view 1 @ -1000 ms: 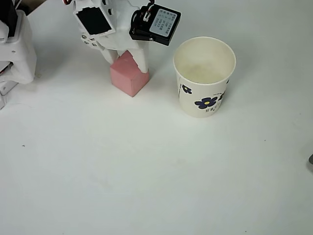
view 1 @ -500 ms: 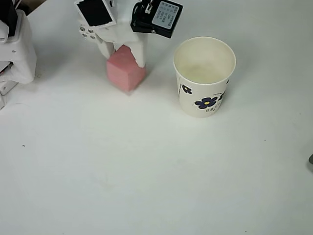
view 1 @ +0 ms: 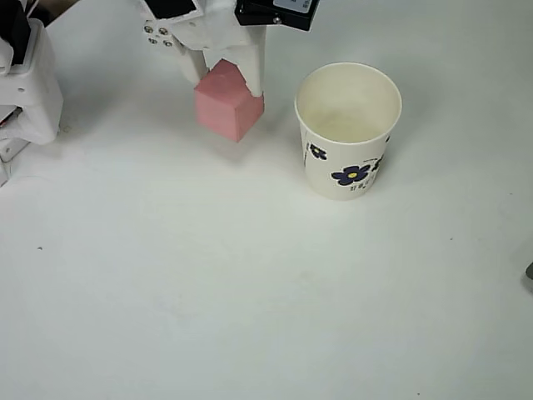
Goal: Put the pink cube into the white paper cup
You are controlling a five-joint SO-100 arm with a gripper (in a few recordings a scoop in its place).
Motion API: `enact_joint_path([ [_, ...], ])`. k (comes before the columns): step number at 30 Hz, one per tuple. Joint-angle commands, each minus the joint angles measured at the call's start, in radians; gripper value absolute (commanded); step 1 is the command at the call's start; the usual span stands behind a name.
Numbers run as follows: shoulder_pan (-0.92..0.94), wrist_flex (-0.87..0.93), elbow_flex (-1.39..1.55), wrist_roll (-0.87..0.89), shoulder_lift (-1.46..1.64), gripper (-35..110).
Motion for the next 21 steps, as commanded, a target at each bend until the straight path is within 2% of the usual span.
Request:
enact_joint_path([
  [1, 0.015, 0.035, -0.132, -0.020, 0.025, 12],
  [21, 0.080, 0.192, -0.482, -0.169, -0.110, 12],
])
